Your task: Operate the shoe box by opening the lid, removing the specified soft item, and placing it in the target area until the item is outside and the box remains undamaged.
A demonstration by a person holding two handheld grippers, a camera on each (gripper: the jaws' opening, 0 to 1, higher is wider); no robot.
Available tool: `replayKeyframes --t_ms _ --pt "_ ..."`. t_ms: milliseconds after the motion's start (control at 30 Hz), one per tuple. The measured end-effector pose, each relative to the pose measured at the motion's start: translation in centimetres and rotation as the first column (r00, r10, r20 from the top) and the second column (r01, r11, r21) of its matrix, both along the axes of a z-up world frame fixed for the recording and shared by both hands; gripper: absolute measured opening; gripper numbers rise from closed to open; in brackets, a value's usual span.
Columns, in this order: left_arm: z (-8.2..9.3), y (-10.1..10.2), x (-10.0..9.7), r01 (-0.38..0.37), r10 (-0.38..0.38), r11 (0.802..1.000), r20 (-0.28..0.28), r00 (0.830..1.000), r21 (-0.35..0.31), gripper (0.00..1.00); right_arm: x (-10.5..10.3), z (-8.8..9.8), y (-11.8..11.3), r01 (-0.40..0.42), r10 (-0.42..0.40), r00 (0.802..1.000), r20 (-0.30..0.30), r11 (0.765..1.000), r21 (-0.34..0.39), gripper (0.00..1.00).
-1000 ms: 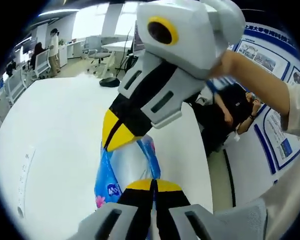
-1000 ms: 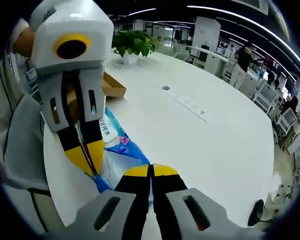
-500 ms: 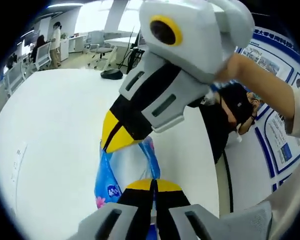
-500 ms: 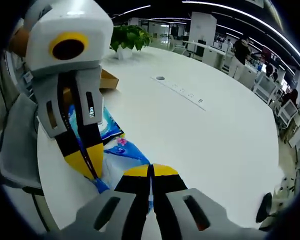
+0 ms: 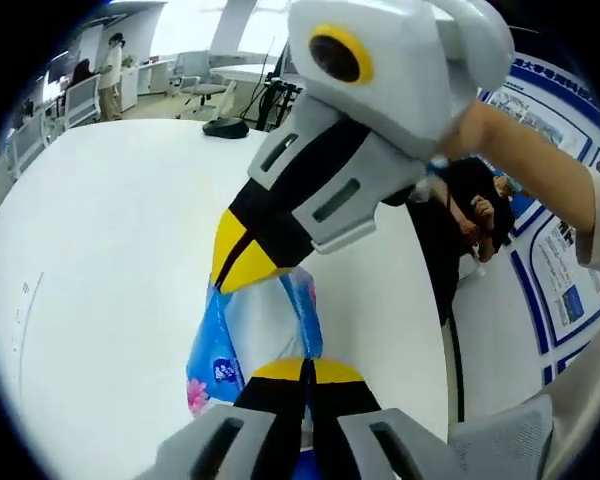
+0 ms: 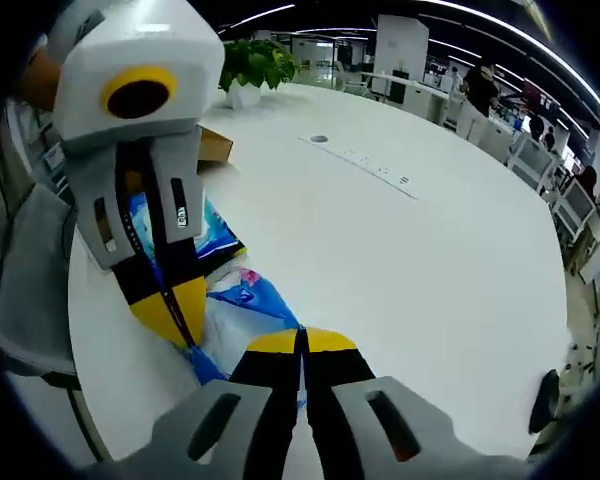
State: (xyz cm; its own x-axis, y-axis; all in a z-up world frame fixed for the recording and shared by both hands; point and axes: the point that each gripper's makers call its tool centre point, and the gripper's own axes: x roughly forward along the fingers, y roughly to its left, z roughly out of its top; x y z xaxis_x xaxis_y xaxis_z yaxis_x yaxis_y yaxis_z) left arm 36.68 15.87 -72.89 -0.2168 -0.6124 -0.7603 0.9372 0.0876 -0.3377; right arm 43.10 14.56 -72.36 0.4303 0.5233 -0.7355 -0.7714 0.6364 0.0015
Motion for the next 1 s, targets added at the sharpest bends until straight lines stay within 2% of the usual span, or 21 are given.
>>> replayKeyframes --t_ms 133,333,533,900,1000 --pt "-0.1 0.0 -0.2 -0.006 0.006 1.0 0.002 1.0 -0.004 0.0 0.0 -0.1 0.0 0.007 -0.007 1.0 0.003 1.0 -0.006 0.0" --pt "0.2 0.1 -0.1 -0.009 0.01 1.0 0.041 0.999 -0.014 0.03 -0.3 -0.2 0.1 0.0 0.001 1.0 0.009 1.0 -0.024 0.0" --pt "0.7 0.8 -0.3 -0.002 0.004 1.0 0.076 0.997 -0.016 0.12 -0.5 0.3 0.2 0.002 -0.001 1.0 0.023 0.999 -0.032 0.08" --pt "3.3 2.7 -0.7 -0.034 0.042 0.998 0.137 0.99 -0.059 0.27 -2.4 2.1 -0.1 0.039 -0.037 0.999 0.039 0.998 -0.053 0.22" --pt "4.2 3.4 -0.8 -0.074 0.085 0.994 0.14 0.987 -0.081 0.3 -2.8 2.5 -0.4 0.063 -0.061 0.997 0.037 0.997 -0.051 0.26"
